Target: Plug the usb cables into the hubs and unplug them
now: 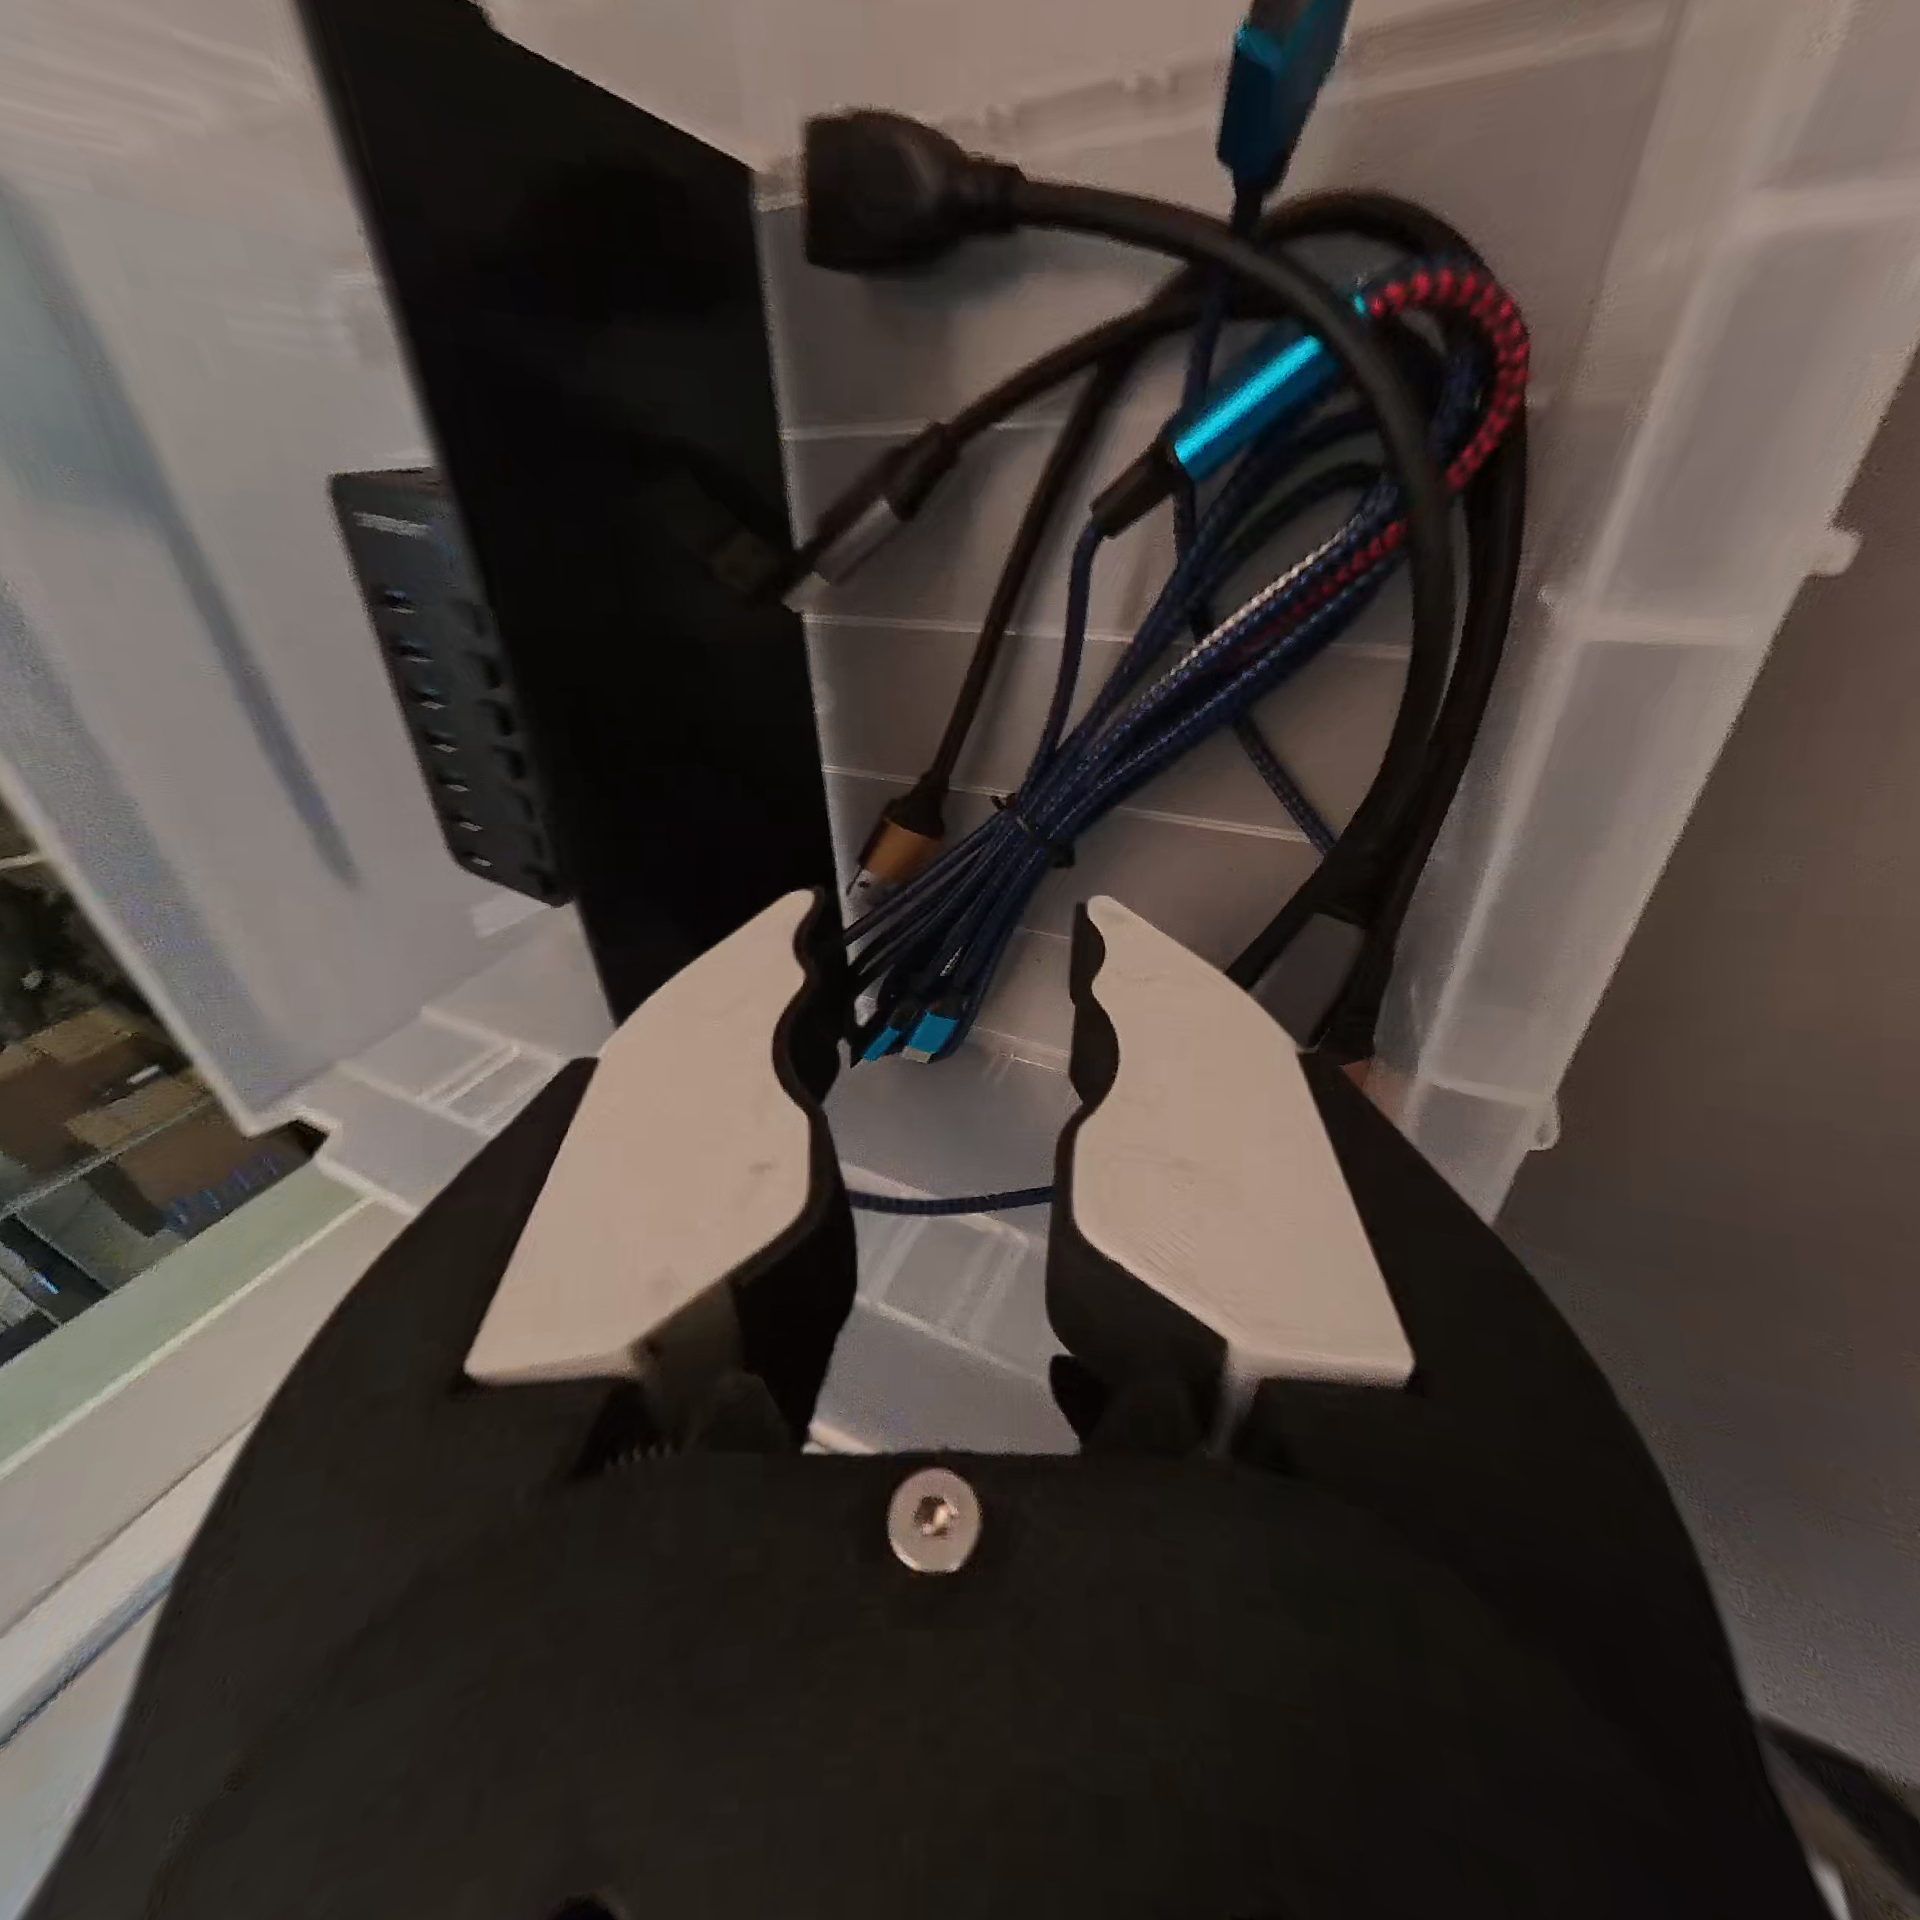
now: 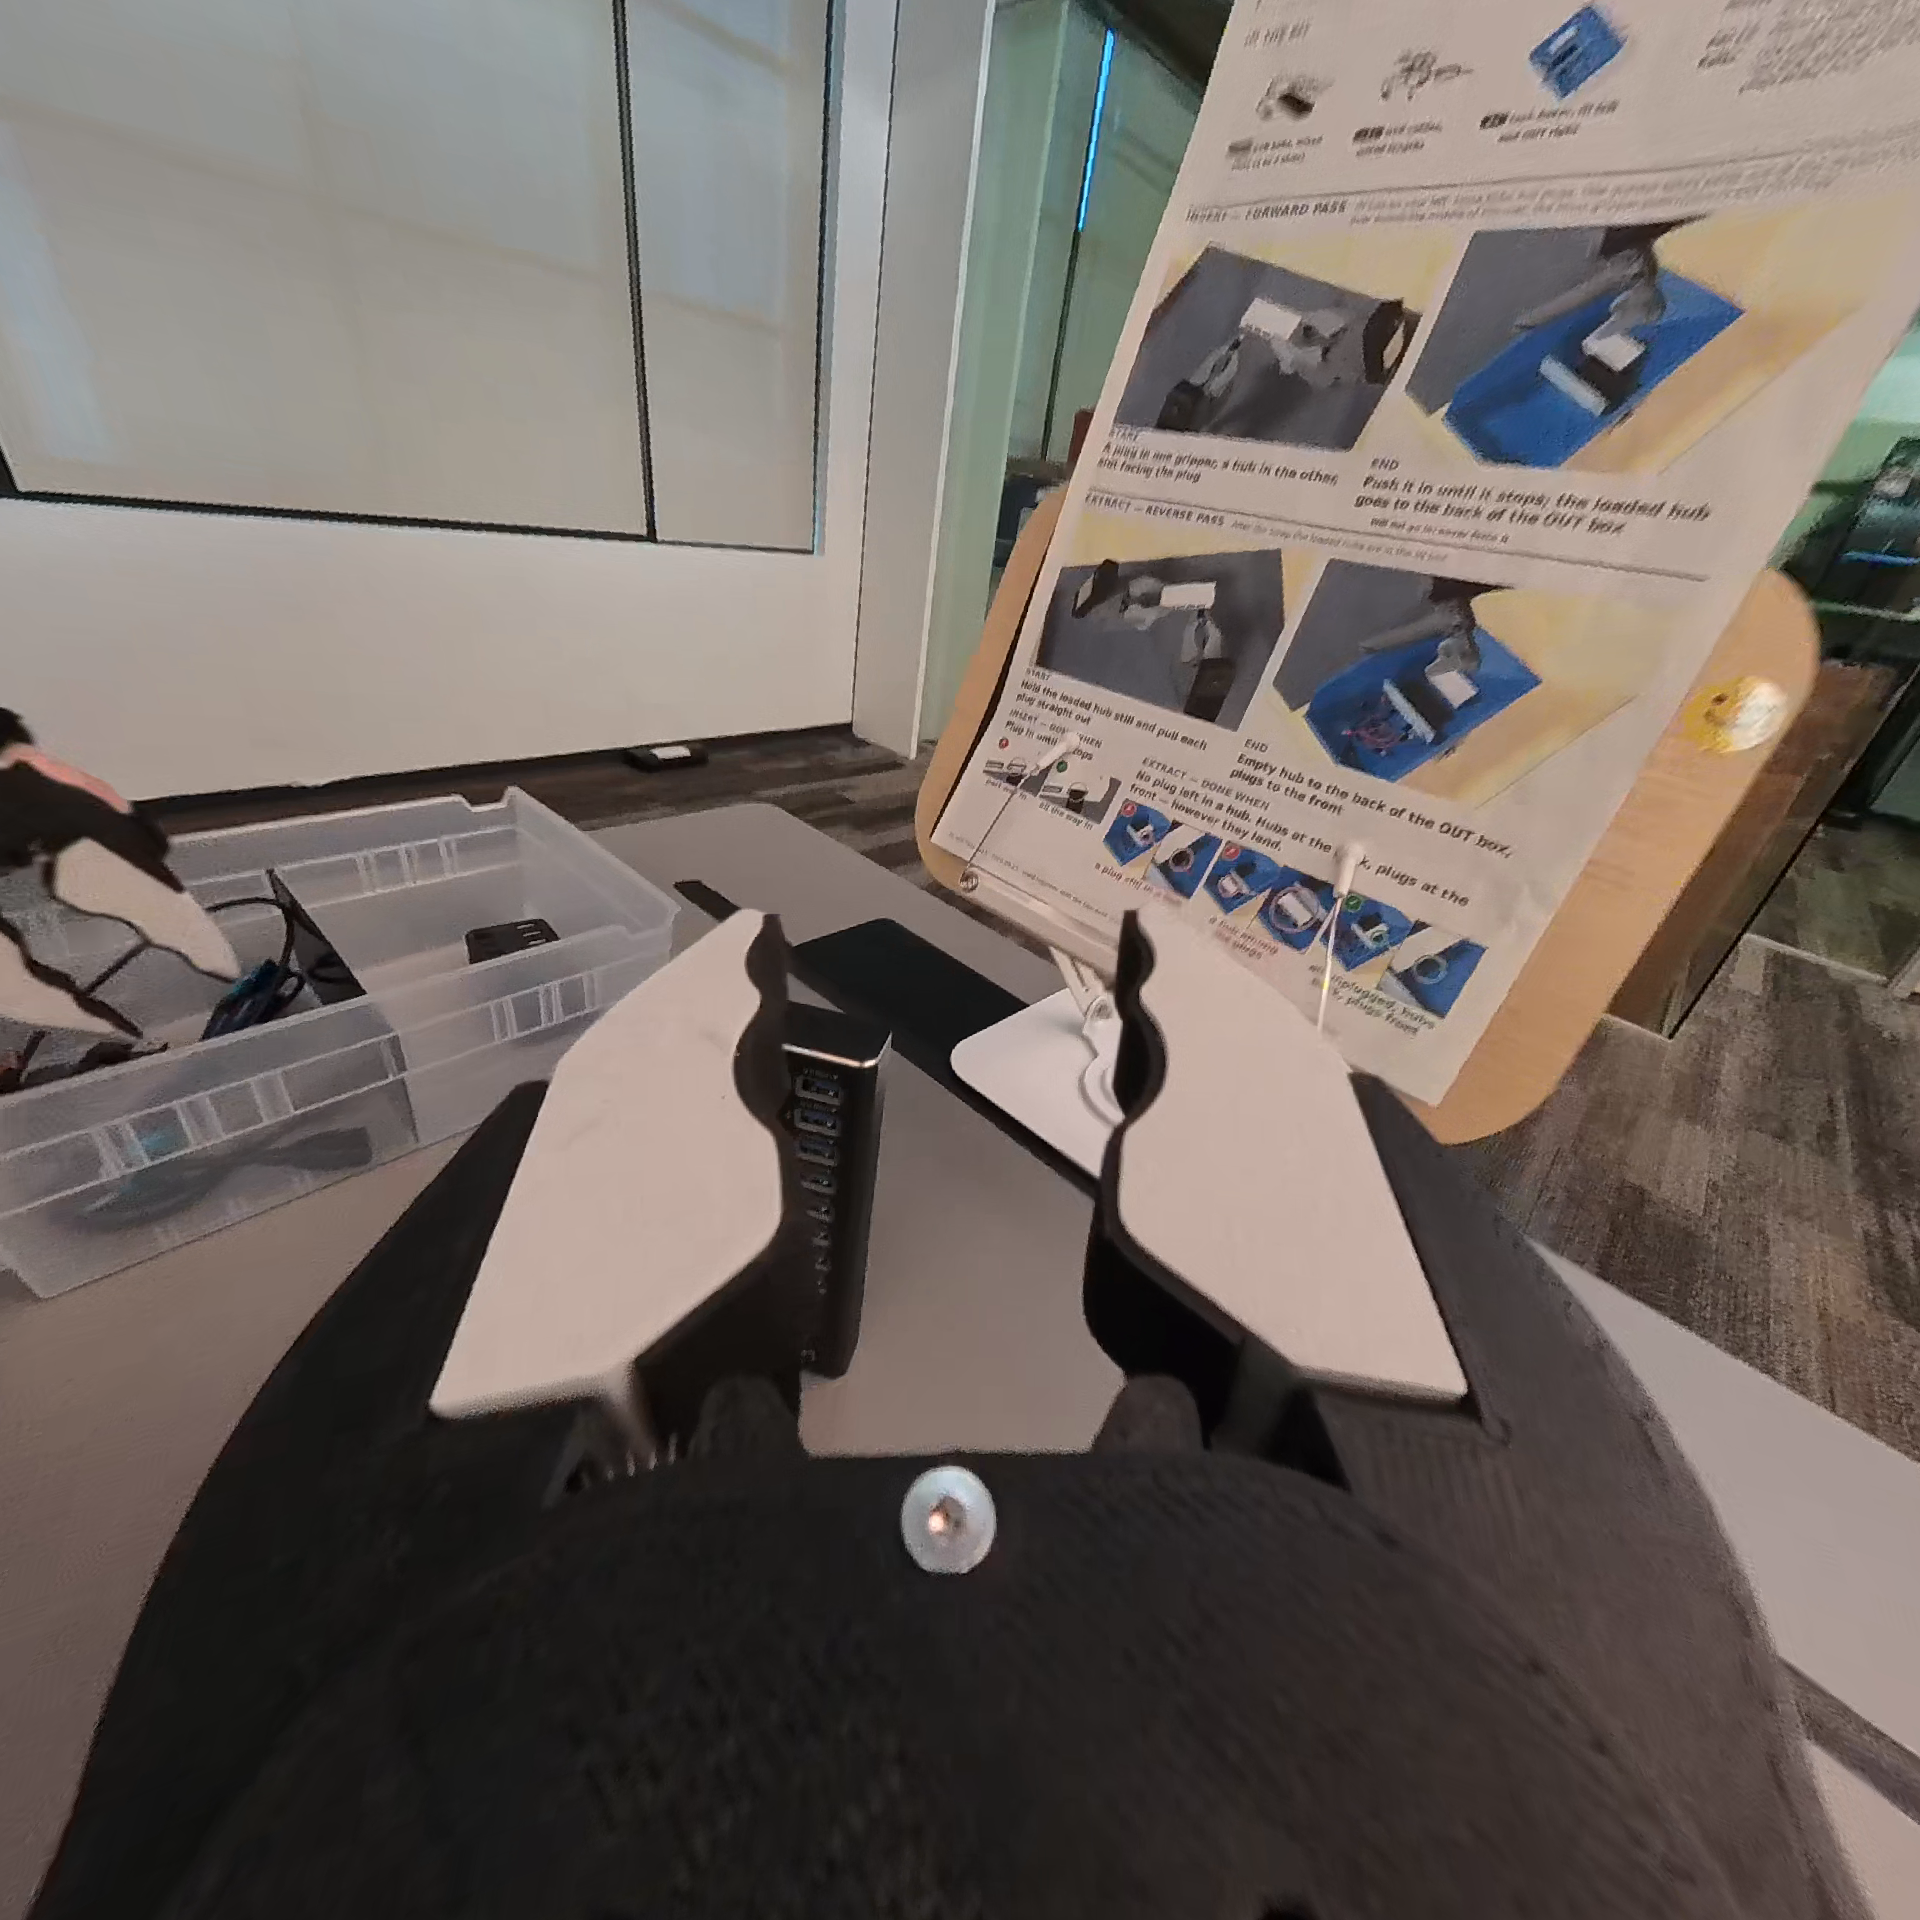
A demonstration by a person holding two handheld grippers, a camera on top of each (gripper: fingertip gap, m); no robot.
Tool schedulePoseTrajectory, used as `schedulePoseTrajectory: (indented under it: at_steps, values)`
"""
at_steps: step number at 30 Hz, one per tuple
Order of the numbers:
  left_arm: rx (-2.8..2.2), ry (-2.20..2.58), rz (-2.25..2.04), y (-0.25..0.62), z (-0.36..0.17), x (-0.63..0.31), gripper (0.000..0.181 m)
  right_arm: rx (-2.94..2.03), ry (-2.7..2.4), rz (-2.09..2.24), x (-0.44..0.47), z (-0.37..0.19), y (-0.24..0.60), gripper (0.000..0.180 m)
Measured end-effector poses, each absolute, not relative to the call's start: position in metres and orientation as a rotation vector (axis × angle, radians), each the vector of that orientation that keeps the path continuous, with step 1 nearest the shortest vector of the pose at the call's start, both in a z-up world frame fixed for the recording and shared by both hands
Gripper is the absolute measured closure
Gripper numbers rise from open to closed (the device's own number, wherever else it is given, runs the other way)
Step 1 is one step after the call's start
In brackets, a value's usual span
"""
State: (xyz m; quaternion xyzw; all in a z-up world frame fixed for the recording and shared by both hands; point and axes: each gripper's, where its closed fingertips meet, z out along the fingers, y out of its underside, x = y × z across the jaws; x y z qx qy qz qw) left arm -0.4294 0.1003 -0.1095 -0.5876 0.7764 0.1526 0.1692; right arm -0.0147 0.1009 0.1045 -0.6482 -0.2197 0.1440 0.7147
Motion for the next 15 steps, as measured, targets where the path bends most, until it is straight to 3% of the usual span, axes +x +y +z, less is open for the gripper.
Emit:
schedulePoseTrajectory:
  at_steps: [4, 8, 9, 15]
  values:
    - [-1.675, 2.36, 0.45, 0.104, -0.129, -0.432, 0.137, -1.482, -0.516, 0.31, -0.021, 0.09, 0.108, 0.118]
    - [-1.599, 2.51, 0.429, 0.099, -0.145, -0.427, 0.149, -1.514, -0.539, 0.281, -0.02, 0.08, 0.114, 0.118]
    - [-1.599, 2.535, 0.423, 0.098, -0.147, -0.428, 0.16, -1.522, -0.541, 0.284, -0.019, 0.078, 0.115, 0.118]
    - [-1.675, 2.589, 0.372, 0.097, -0.149, -0.429, 0.163, -1.582, -0.535, 0.275, -0.011, 0.064, 0.123, 0.118]
